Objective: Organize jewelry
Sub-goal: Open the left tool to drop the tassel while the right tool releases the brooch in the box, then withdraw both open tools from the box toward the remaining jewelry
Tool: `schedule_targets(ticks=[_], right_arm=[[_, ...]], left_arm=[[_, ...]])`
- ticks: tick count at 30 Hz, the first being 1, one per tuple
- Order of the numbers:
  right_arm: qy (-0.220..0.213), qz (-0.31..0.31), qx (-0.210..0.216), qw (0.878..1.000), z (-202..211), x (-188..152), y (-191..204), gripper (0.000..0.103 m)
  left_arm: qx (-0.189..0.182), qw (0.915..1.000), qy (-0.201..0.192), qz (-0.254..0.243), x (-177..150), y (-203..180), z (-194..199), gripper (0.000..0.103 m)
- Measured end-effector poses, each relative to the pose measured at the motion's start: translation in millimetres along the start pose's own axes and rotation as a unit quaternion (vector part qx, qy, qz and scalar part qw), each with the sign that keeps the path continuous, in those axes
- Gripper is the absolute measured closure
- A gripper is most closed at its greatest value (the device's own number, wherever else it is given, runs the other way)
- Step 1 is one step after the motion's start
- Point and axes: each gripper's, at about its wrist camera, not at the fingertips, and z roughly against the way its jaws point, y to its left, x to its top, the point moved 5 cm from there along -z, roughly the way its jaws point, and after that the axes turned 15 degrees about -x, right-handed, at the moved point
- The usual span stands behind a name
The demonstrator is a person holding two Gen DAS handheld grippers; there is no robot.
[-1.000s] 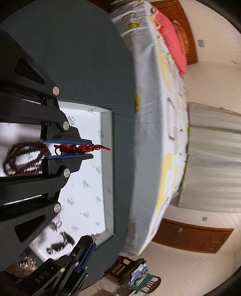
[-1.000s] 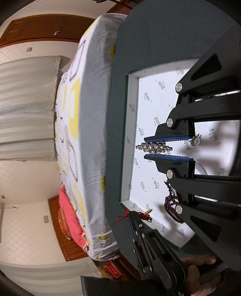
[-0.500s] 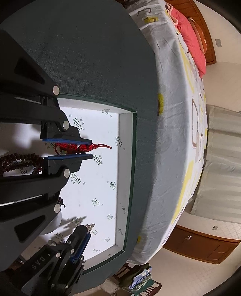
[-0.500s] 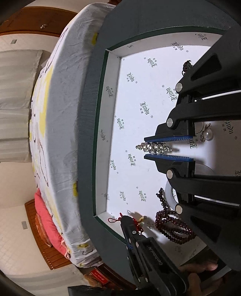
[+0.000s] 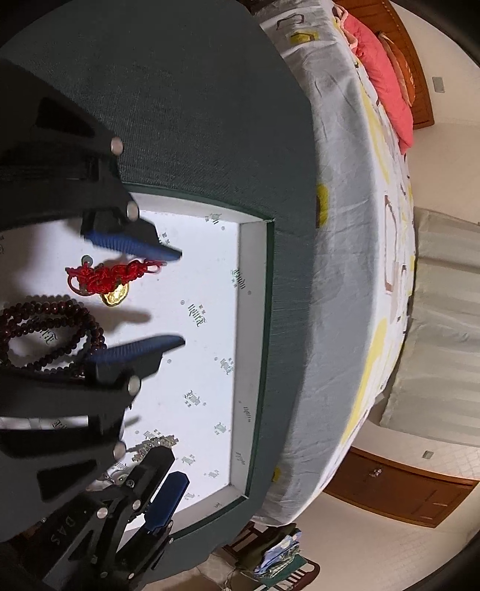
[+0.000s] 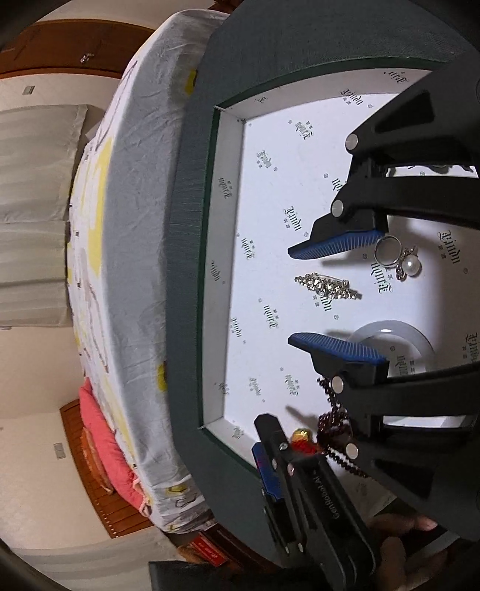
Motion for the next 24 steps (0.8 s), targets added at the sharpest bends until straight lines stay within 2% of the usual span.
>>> schedule_targets(ticks=[11,18,24], right_arm=[[-0.050,-0.015,0.007,0.999,49.5,0.6,-14.5,0.062],[-0.060,-0.023,-0.001,0.998,81.0,-21.5,-30.7,0.062],[-0.060,-0.022,-0.017,0.998,104.2,-49.9,-45.0,0.062]], left_arm=[[0.012,0.9971,-0.062,-0.043,-1.5,-29.3,45.0,0.045],[0.017,0.9950,-0.088,-0.044,-24.7,-42.8,75.4,0.043],[0.022,0.9953,-0.086,-0.040,-52.2,-50.4,91.2,0.043]])
